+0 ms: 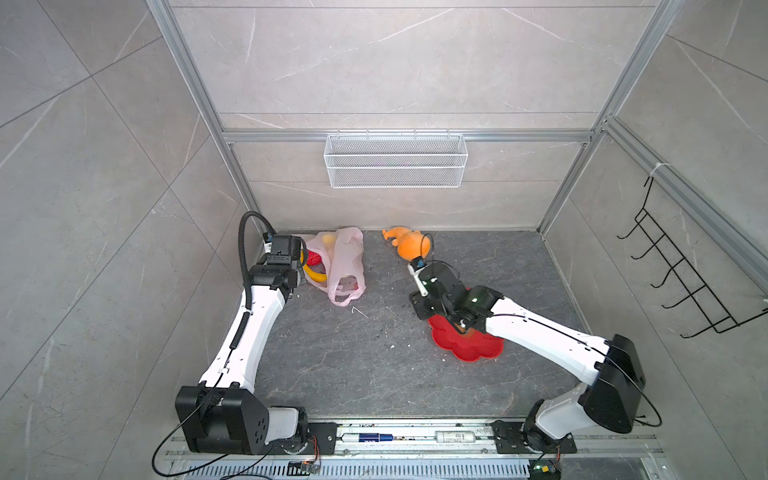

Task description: Take the fake fruits out of the plastic bag

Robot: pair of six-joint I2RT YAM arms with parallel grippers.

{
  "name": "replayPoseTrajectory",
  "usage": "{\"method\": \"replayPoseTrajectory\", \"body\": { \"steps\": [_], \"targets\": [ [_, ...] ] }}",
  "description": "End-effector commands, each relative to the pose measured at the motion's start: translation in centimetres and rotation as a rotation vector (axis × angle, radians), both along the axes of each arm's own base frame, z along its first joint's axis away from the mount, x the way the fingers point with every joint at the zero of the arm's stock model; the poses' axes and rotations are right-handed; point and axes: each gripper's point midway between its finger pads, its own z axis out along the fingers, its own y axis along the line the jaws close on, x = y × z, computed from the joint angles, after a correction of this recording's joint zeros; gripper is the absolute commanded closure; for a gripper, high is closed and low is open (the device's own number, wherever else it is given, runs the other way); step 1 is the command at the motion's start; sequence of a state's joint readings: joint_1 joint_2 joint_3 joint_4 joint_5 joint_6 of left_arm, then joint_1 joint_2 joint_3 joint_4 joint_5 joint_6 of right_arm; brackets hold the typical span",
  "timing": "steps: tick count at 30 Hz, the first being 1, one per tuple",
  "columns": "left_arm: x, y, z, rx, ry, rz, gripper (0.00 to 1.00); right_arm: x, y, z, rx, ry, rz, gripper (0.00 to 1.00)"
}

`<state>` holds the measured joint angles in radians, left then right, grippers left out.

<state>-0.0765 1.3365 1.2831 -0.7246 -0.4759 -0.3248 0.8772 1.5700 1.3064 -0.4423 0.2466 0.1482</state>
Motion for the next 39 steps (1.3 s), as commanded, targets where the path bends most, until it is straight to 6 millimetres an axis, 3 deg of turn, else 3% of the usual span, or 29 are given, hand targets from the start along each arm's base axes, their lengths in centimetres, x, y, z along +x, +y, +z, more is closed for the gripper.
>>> {"method": "replayPoseTrajectory", "body": {
  "steps": [1,4,10,14,22,27,39],
  "targets": [
    [1.1,-0.3,0.5,-0.049,-0.062,-0.029,0.75,0.3,4.5,2.3,-0.063,-0.184,0.156,0.44],
    [0.3,-0.7,0.0,-0.093,-0.049,-0.037,0.88,-0.5,7.3,2.1,-0.137,-0.264,0.265,0.36],
    [-2.6,-2.2,-1.4,-0.214,-0.044,-0.046,1.0,-1.5,11.0,1.2,-0.288,-0.356,0.425,0.27],
    [-4.8,-3.1,-2.1,-0.28,-0.06,-0.061,1.0,-2.4,13.2,-0.1,-0.405,-0.422,0.537,0.26],
    [-7.0,-3.4,-3.0,-0.305,-0.042,-0.07,1.0,-1.4,16.1,-2.2,-0.535,-0.462,0.6,0.26],
    [-7.6,-3.3,-3.2,-0.297,-0.033,-0.069,1.0,-0.4,16.3,-2.8,-0.564,-0.471,0.577,0.26],
    [-7.9,-3.2,-3.7,-0.289,-0.015,-0.062,1.0,1.6,12.9,-5.6,-0.692,-0.415,0.594,0.27]
  ]
}}
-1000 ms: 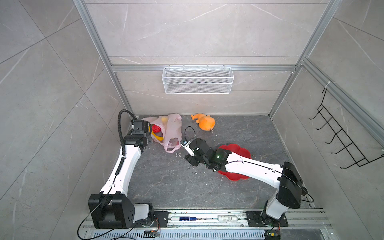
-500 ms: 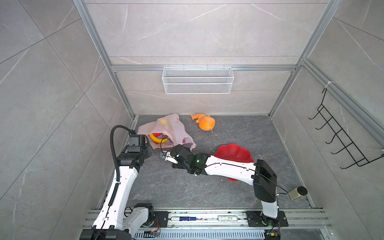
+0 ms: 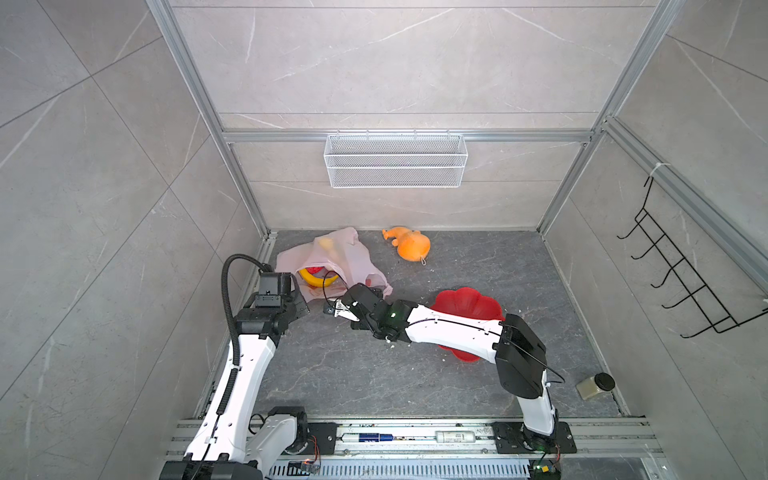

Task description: Take the fake fruits out of the plastic bag

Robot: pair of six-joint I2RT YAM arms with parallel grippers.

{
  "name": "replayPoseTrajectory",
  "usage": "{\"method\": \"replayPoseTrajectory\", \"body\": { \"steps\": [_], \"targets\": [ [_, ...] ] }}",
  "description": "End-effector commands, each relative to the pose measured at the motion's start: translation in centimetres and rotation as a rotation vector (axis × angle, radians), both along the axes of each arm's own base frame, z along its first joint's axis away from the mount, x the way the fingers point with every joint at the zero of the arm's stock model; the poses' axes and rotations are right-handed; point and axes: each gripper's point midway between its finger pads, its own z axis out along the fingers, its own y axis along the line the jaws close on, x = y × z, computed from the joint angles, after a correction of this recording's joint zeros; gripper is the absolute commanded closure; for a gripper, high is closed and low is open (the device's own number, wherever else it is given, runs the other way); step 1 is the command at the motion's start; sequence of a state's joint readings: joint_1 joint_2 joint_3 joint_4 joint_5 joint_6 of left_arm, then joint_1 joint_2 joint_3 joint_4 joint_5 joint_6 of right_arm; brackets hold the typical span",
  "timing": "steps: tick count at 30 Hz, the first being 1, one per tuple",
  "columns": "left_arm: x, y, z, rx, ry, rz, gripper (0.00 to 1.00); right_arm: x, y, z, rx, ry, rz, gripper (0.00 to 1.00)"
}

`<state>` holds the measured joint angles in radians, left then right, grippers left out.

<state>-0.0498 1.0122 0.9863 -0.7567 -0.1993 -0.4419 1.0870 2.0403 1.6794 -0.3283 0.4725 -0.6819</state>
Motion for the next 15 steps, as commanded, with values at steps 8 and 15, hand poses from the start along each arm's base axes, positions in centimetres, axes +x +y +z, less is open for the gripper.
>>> {"method": "replayPoseTrajectory", "body": {
  "steps": [8,15],
  "targets": [
    [-0.5,0.2,0.4,0.002,-0.005,0.005,1.0,2.2,-1.6,-3.5,-0.115,0.007,-0.02,0.3],
    [-0.8,0.2,0.5,0.002,-0.004,0.012,1.0,3.3,-1.6,-4.8,-0.125,0.018,-0.025,0.35]
  ]
}}
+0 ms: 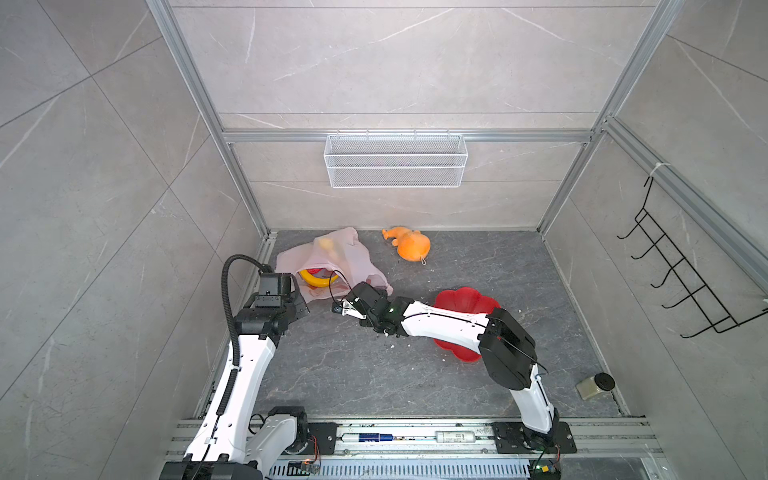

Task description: Take the fake fruits out of the plastic bag

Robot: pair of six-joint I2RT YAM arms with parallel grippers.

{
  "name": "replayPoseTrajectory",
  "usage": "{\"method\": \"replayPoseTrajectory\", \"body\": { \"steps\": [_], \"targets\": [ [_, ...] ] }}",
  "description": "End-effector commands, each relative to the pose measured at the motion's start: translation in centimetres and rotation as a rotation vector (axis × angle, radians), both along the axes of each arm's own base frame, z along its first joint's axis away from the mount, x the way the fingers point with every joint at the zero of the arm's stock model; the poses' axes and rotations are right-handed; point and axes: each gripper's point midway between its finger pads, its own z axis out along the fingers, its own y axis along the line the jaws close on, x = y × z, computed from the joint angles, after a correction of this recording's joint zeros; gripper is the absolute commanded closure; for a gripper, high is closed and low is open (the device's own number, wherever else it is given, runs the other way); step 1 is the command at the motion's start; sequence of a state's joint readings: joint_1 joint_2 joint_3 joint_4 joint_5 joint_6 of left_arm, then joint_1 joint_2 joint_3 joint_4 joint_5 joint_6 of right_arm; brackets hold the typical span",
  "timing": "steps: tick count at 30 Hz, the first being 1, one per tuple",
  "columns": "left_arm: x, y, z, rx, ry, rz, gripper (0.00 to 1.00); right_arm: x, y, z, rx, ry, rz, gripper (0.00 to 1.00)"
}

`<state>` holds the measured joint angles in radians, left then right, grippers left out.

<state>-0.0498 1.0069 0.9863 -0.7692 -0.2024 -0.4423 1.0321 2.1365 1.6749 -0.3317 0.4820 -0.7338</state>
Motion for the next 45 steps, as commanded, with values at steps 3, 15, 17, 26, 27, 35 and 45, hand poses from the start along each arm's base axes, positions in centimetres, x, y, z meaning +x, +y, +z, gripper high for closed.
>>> {"method": "replayPoseTrajectory", "body": {
  "steps": [3,15,17,26,27,35,45],
  "targets": [
    [-0.7,0.2,0.5,0.001,-0.007,0.011,1.0,1.9,0.0,0.7,0.002,-0.047,-0.026,0.64],
    [-1.2,-0.3,-0.5,-0.018,0.025,-0.004,1.0,2.7,-0.5,4.6,0.129,-0.086,-0.103,1.0],
    [-1.4,-0.5,-0.7,-0.027,0.026,-0.005,1.0,2.7,-0.7,5.4,0.166,-0.083,-0.123,1.0],
    [-2.4,-3.9,-0.7,-0.068,0.018,-0.096,1.0,2.9,-2.8,10.0,0.42,0.021,-0.333,1.0],
    [-2.7,-4.7,-0.6,-0.071,0.017,-0.115,1.0,2.8,-3.2,10.4,0.454,0.044,-0.364,1.0],
    [-5.2,-10.3,-1.9,-0.085,0.051,-0.233,1.0,0.0,-6.3,11.2,0.631,0.224,-0.547,1.0],
    [-10.6,-13.1,-3.3,-0.074,0.1,-0.279,1.0,-5.0,-13.3,9.2,0.669,0.315,-0.707,1.0]
  ]
}}
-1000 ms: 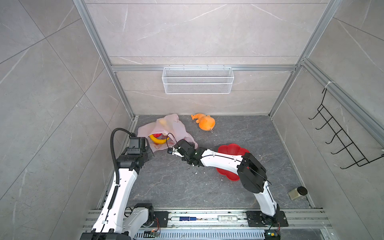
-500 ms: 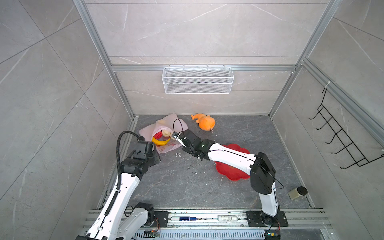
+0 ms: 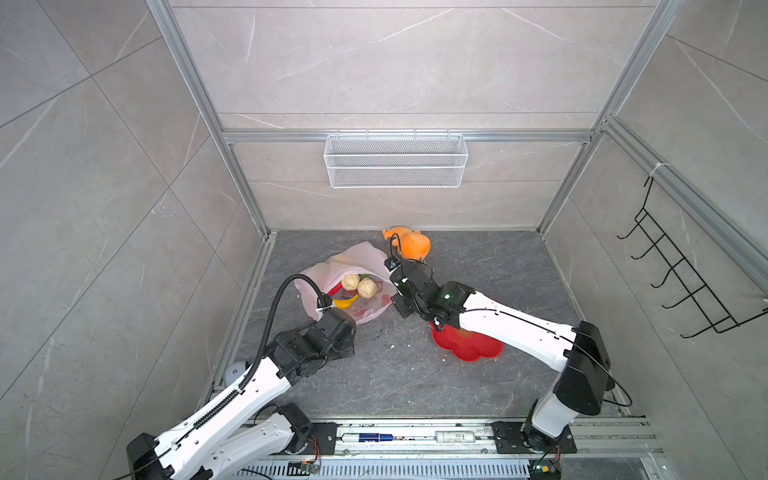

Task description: Take the fake fruits out of the plastic bag

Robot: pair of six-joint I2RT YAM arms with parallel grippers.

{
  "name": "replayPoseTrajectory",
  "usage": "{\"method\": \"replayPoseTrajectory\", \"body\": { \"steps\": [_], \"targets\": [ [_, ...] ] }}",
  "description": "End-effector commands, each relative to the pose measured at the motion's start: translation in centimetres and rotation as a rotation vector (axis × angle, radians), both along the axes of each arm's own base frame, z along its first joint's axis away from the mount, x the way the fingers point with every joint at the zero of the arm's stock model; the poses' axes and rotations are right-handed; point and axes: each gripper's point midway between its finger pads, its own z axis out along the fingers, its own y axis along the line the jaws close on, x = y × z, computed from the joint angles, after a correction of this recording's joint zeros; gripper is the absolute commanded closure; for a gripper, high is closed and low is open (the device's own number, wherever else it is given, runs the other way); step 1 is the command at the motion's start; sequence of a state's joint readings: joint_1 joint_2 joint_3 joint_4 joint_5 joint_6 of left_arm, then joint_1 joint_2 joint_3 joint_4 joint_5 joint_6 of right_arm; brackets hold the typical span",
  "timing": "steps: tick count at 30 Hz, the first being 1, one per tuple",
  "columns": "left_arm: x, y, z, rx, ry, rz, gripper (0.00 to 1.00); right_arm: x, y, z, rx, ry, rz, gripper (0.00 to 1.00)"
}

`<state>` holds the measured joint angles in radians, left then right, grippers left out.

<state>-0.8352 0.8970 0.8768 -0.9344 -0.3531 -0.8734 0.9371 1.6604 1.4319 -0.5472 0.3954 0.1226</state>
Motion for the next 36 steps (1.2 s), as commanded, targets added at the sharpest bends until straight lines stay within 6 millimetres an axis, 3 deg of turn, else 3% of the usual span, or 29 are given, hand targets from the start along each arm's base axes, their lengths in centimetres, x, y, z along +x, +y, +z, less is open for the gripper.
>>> {"method": "replayPoseTrajectory", "body": {
  "steps": [1,4,9,12,16,24,30,36],
  "targets": [
    [-1.9,0.7,-0.1,0.013,0.01,0.069,1.0,-2.1,-2.6,-0.5,0.049,0.069,-0.078,1.0],
    [-3.3,0.2,-0.5,0.037,0.034,0.062,1.0,-3.5,-4.6,-1.5,0.052,0.102,-0.118,1.0],
    [-4.2,-0.4,0.7,0.119,0.007,0.048,1.0,-5.1,-7.2,-1.6,0.081,0.112,-0.173,1.0],
    [-4.3,-0.4,1.3,0.169,-0.007,0.041,1.0,-5.5,-7.7,-1.4,0.101,0.105,-0.186,0.98],
    [-4.1,-0.4,1.7,0.165,-0.027,0.041,1.0,-5.2,-7.1,-0.6,0.143,0.098,-0.182,0.88],
    [-3.8,-0.2,2.9,0.141,-0.083,0.036,1.0,-6.1,-5.0,2.8,0.256,0.127,-0.096,0.54],
    [-3.7,-0.7,3.3,0.133,-0.111,0.011,1.0,-9.3,-4.4,6.6,0.281,0.091,-0.001,0.47],
    [-3.6,-1.0,4.2,0.109,-0.15,0.0,1.0,-12.2,-2.6,9.1,0.259,0.047,0.084,0.52]
  ]
}}
